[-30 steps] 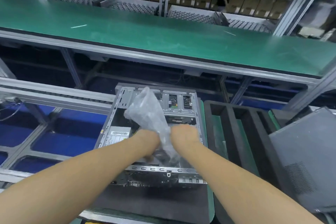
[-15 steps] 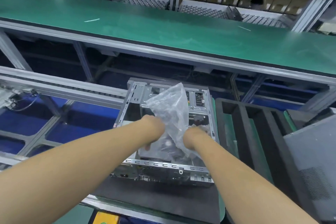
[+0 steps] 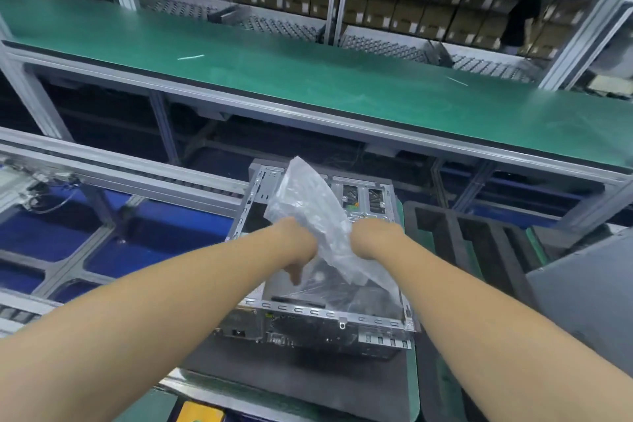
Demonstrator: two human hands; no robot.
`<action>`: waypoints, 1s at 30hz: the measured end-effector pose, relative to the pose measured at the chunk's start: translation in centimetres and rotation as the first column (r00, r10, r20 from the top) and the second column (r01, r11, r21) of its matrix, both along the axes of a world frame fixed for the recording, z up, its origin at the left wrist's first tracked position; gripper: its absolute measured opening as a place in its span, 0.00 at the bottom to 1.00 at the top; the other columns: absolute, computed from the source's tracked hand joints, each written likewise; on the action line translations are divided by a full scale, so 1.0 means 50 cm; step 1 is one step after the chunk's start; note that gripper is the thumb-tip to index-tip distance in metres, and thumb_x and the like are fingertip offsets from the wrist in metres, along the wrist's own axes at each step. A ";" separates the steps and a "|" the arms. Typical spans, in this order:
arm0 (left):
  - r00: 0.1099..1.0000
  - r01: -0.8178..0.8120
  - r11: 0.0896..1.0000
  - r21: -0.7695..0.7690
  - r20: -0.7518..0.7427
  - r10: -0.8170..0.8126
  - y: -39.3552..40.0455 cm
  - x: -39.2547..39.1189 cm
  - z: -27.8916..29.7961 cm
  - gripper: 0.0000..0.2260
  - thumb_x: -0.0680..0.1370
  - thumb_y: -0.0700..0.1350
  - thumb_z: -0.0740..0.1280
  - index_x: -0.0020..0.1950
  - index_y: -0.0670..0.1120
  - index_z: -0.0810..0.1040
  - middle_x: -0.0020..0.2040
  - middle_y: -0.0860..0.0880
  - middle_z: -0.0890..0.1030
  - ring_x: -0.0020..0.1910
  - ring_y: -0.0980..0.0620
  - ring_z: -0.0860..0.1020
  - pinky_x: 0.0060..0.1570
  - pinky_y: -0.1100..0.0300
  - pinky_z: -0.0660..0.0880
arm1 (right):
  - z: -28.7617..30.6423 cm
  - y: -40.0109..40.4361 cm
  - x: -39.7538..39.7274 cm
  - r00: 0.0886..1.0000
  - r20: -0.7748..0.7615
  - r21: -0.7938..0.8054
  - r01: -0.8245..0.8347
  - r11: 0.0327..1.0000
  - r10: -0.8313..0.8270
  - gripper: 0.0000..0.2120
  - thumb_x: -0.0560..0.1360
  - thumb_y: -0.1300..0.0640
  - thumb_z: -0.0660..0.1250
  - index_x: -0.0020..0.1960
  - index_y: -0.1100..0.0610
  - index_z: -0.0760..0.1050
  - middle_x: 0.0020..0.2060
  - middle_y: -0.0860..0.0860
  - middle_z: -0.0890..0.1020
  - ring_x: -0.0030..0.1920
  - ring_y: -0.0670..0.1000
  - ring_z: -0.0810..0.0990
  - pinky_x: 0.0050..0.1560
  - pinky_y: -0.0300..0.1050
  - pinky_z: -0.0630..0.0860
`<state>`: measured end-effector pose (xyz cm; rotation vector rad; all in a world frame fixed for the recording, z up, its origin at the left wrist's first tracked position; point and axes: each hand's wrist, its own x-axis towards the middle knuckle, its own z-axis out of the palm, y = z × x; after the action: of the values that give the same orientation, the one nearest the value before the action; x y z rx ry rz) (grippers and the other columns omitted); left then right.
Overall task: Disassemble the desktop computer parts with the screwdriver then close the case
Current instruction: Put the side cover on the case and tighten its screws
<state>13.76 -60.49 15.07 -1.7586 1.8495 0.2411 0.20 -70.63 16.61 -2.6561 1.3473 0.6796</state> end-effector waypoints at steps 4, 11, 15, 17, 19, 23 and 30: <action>0.826 -0.468 0.780 -0.416 -0.519 0.219 0.000 0.034 0.049 0.19 0.69 0.65 0.69 0.52 0.55 0.74 0.49 0.56 0.77 0.48 0.47 0.79 0.41 0.53 0.76 | 0.056 -0.020 0.016 0.939 0.333 0.146 0.032 0.989 -0.080 0.11 0.81 0.61 0.56 0.60 0.57 0.73 0.54 0.53 0.80 0.48 0.55 0.80 0.43 0.48 0.73; 0.132 -0.691 0.719 0.067 -0.967 0.216 0.039 0.074 0.084 0.50 0.67 0.57 0.76 0.70 0.82 0.41 0.76 0.52 0.66 0.67 0.49 0.76 0.68 0.47 0.73 | 0.113 -0.008 0.040 0.627 0.725 0.370 -0.009 0.929 -0.283 0.09 0.77 0.58 0.60 0.47 0.47 0.77 0.42 0.48 0.81 0.39 0.51 0.77 0.35 0.44 0.71; -0.056 -0.712 0.692 0.121 -0.992 0.116 0.056 0.053 0.090 0.45 0.70 0.55 0.77 0.77 0.73 0.53 0.71 0.52 0.75 0.64 0.49 0.80 0.62 0.48 0.79 | 0.130 0.026 0.092 0.420 0.745 0.597 -0.072 0.799 -0.518 0.06 0.75 0.54 0.70 0.40 0.47 0.84 0.36 0.49 0.86 0.36 0.53 0.81 0.35 0.42 0.78; -0.156 -0.802 0.585 0.121 -0.988 -0.009 0.081 0.039 0.096 0.37 0.72 0.49 0.77 0.75 0.68 0.64 0.65 0.53 0.80 0.60 0.53 0.82 0.57 0.52 0.81 | 0.122 0.052 0.129 0.342 0.738 0.638 -0.072 0.766 -0.582 0.10 0.76 0.57 0.71 0.37 0.50 0.82 0.39 0.54 0.84 0.38 0.57 0.78 0.41 0.48 0.78; -0.127 -0.919 0.384 0.087 -0.989 -0.080 0.125 0.034 0.101 0.28 0.73 0.46 0.74 0.68 0.66 0.71 0.63 0.53 0.81 0.59 0.51 0.81 0.57 0.49 0.82 | 0.111 0.088 0.166 0.286 0.806 0.559 -0.076 0.826 -0.519 0.05 0.78 0.53 0.70 0.43 0.50 0.78 0.48 0.53 0.80 0.41 0.55 0.78 0.42 0.45 0.74; -0.187 -0.981 -0.018 0.192 -0.969 -0.160 0.270 0.049 0.084 0.18 0.73 0.50 0.70 0.62 0.62 0.78 0.61 0.50 0.82 0.57 0.46 0.82 0.57 0.42 0.81 | 0.086 0.215 0.247 0.417 0.757 0.634 -0.283 0.719 -0.503 0.13 0.78 0.49 0.68 0.57 0.53 0.70 0.48 0.50 0.75 0.46 0.54 0.77 0.39 0.46 0.71; -0.280 -0.871 -0.388 0.302 -0.953 -0.115 0.646 0.025 0.015 0.16 0.74 0.60 0.68 0.59 0.56 0.77 0.55 0.46 0.84 0.50 0.43 0.84 0.49 0.44 0.83 | 0.007 0.567 0.291 0.718 0.689 0.669 -0.575 0.471 -0.102 0.14 0.77 0.43 0.64 0.56 0.50 0.79 0.51 0.49 0.83 0.49 0.50 0.82 0.42 0.48 0.78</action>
<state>15.02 -28.17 15.82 -4.4397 -0.2538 0.9343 14.75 -42.30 16.95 -1.8795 0.2130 0.2315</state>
